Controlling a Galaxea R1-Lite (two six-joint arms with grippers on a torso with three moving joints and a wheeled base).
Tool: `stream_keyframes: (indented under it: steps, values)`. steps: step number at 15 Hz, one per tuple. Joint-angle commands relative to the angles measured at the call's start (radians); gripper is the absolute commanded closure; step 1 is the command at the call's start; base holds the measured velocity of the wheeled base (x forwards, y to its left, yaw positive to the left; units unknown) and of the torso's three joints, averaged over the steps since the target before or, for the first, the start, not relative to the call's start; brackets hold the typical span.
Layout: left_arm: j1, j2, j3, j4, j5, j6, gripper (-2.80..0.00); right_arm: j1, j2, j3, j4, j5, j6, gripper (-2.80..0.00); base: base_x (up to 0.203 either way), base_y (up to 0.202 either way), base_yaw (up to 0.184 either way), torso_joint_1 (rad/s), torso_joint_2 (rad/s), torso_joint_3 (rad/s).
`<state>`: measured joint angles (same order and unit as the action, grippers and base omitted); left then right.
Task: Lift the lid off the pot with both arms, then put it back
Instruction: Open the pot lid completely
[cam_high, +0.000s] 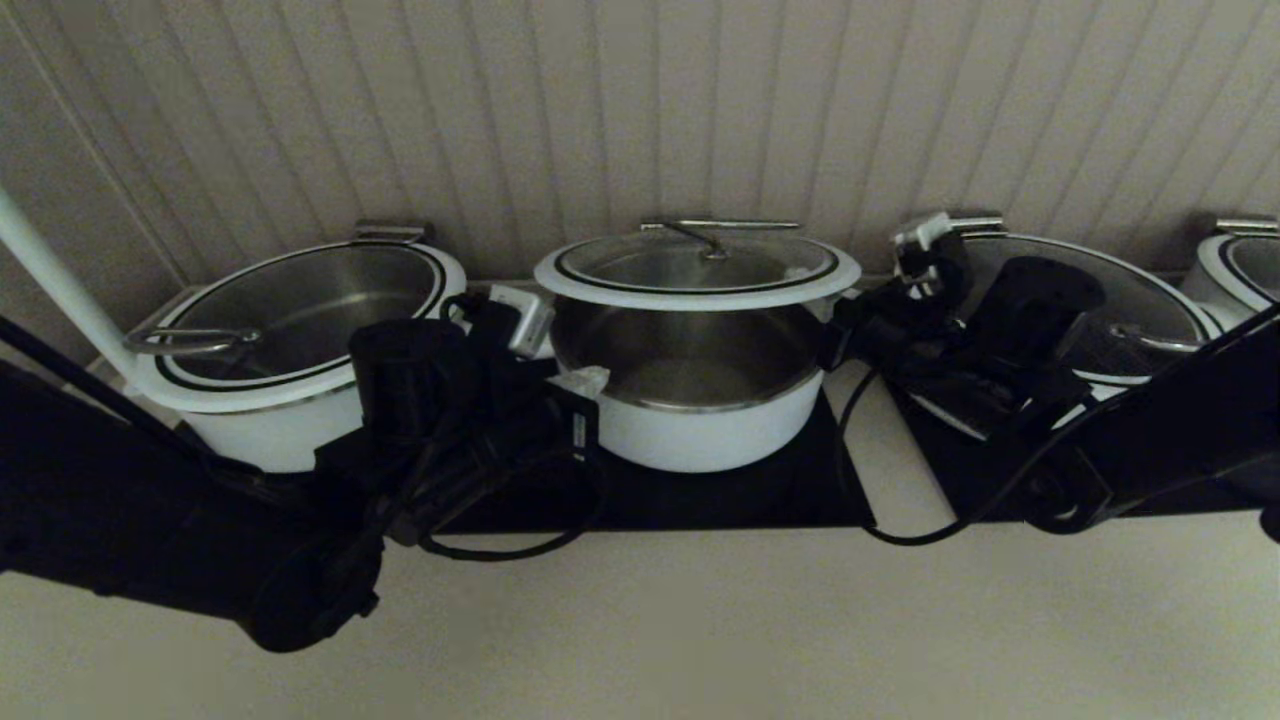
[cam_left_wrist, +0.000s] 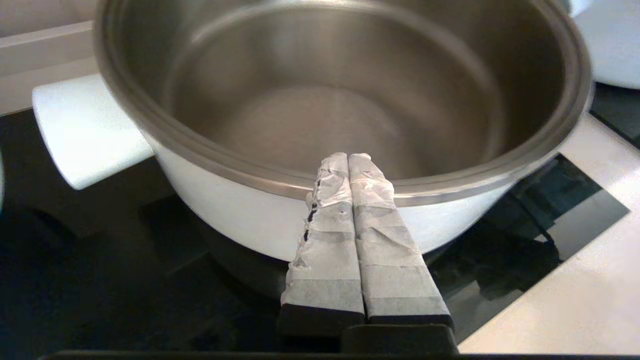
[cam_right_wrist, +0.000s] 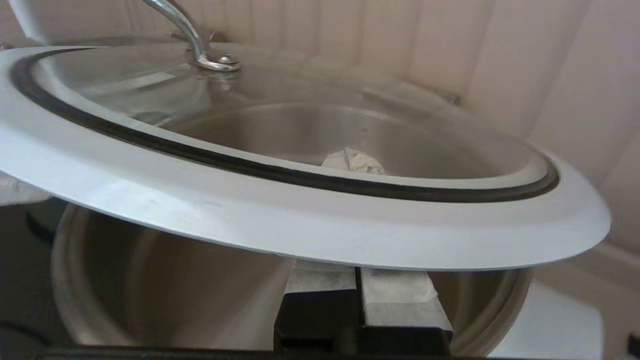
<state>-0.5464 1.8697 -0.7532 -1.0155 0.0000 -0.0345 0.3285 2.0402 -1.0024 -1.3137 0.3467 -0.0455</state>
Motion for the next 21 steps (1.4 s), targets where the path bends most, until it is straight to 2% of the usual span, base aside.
stream_keyframes:
  steps: [1,21]
  values:
    - [0.000,0.000,0.000,-0.006,0.000,-0.001,0.00,-0.003,0.003,-0.030,-0.008,0.003,0.000,0.00,0.000,0.000,0.000,0.000,0.00,0.000]
    - [0.000,0.015,0.009,-0.006,0.000,-0.002,0.00,-0.005,0.021,-0.199,0.005,0.007,0.000,0.00,0.000,0.000,0.000,0.000,0.00,0.000]
